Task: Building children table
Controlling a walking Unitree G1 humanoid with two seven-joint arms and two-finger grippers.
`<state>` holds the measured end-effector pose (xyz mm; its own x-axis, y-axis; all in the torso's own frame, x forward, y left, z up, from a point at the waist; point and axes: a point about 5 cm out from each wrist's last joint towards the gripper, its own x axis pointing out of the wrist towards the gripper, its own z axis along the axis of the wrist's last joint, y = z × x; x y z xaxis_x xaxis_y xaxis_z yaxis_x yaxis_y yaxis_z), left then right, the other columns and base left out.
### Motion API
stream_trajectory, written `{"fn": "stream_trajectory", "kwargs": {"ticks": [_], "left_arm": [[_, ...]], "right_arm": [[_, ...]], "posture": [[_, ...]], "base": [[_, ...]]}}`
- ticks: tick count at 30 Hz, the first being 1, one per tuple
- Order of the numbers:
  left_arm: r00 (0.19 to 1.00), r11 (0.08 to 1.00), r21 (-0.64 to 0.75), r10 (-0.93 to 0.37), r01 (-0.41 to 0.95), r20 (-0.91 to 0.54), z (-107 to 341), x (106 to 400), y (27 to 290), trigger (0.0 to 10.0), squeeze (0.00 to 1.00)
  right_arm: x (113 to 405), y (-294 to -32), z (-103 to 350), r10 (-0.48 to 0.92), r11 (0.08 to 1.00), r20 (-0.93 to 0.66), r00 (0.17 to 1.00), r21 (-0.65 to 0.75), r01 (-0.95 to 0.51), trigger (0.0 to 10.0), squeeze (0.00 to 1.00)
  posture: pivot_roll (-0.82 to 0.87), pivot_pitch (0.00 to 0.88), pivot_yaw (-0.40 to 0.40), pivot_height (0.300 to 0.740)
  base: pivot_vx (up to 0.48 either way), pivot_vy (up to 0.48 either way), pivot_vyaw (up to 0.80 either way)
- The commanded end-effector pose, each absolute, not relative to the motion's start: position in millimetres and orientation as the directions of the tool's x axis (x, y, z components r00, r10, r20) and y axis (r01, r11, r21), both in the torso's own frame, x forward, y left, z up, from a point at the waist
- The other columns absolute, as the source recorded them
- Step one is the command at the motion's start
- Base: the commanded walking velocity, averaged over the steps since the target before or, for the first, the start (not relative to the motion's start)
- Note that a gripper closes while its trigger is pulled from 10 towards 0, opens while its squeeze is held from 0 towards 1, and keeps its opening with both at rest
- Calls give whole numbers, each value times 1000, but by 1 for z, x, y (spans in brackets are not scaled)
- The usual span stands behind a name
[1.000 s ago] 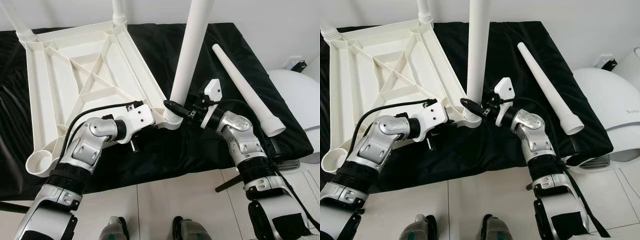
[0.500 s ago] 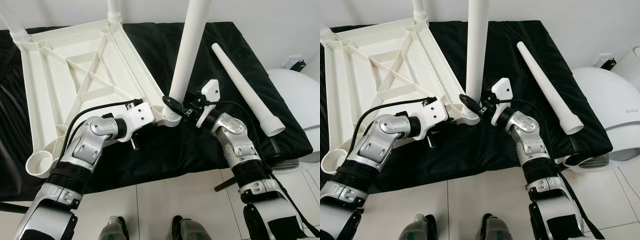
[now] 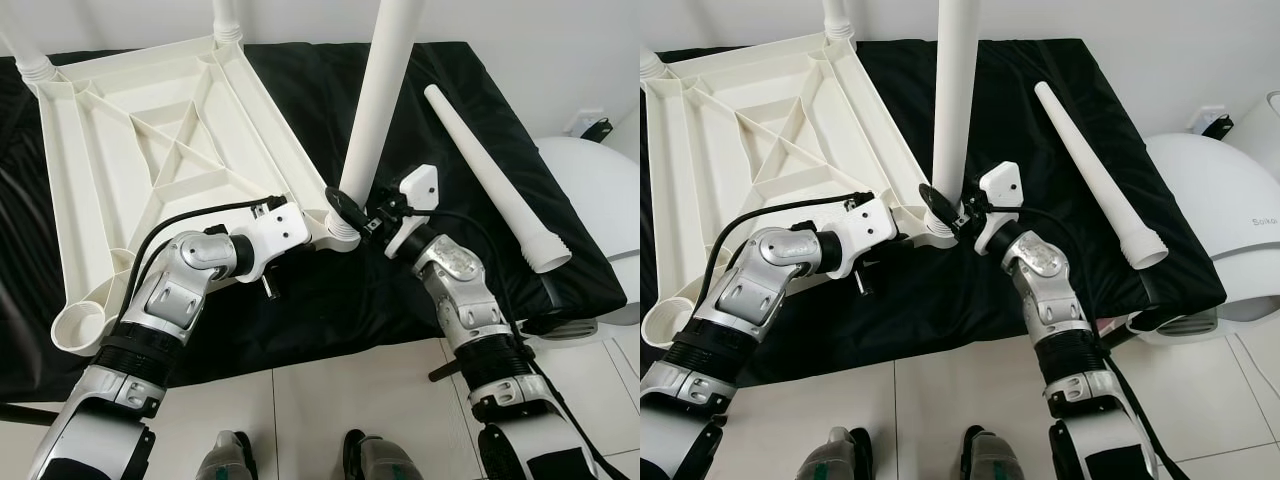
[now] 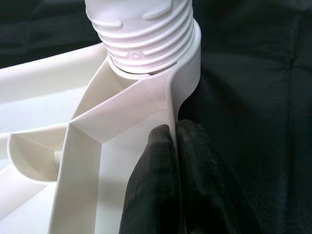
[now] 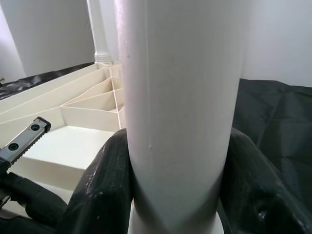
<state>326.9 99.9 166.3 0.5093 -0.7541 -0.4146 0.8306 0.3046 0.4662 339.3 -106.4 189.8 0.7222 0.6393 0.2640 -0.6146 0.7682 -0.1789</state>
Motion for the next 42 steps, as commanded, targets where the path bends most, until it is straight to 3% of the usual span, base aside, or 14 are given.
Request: {"fn": "stream_trajectory", "kwargs": {"ticks": [1, 42], "left_arm": [[396, 251, 320, -723, 914, -566, 118, 310, 105, 10000, 0], [379, 233, 313, -723, 921, -578, 118, 307, 106, 10000, 0]], "right_arm": [[345, -143, 166, 430, 903, 182, 884, -83, -422, 10000, 0], [331, -115, 175, 111, 994, 286, 952, -22, -109, 10000, 0]], "posture": [[57, 209, -6, 740], [73, 201, -3, 740]], "base": [[0, 0, 0], [0, 0, 0]]}}
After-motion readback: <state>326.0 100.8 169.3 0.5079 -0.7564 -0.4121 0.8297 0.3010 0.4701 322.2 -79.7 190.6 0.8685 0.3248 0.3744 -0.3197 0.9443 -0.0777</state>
